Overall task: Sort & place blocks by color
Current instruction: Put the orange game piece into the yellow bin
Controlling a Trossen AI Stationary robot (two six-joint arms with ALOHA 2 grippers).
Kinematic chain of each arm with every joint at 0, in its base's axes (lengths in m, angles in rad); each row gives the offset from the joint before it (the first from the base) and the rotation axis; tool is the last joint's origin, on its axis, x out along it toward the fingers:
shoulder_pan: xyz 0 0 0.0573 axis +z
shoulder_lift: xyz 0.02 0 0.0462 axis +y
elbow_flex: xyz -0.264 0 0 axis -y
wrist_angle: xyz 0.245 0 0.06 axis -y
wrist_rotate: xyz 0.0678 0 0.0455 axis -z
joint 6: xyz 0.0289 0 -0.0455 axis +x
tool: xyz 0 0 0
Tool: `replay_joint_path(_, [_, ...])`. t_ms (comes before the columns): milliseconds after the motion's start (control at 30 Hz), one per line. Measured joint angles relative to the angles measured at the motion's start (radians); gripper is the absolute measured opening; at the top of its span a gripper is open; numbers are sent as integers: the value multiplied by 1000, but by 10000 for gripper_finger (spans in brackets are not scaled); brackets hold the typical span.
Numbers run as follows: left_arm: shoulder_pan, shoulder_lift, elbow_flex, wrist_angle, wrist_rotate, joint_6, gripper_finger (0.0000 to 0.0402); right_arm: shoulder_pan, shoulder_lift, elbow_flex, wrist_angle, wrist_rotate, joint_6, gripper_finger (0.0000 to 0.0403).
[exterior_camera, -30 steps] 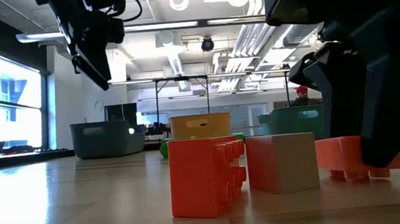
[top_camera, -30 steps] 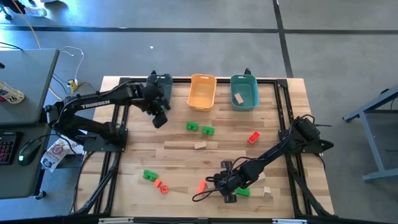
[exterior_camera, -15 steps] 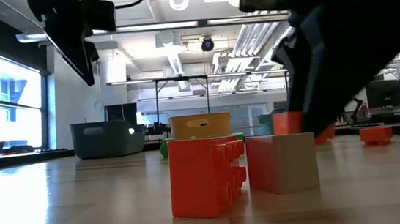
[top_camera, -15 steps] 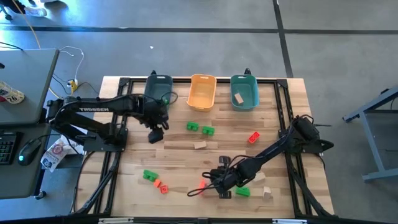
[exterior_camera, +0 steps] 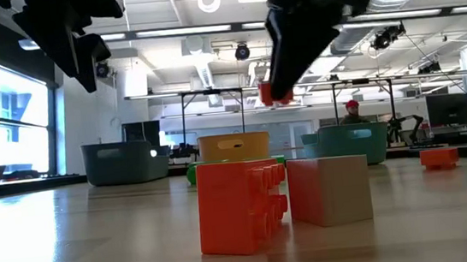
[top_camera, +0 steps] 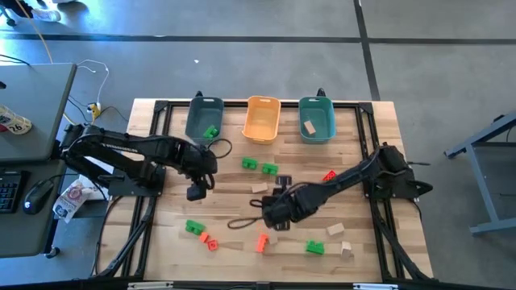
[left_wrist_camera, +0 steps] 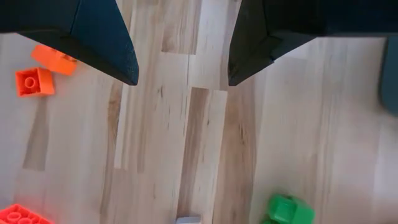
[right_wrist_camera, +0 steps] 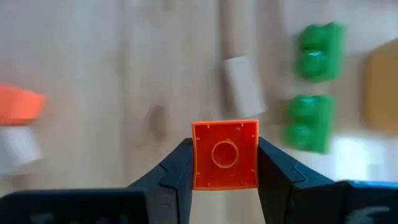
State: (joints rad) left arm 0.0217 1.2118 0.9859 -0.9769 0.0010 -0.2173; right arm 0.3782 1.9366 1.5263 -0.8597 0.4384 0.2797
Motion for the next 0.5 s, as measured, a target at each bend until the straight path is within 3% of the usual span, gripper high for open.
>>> replay_joint_path(233, [-61, 0, 0, -12, -42, -16, 234, -125, 0, 77, -86, 65, -159, 109])
replay_joint_path(500, [-142, 0, 0, -48, -109, -69, 234, -291, -1, 116, -107, 57, -361, 109])
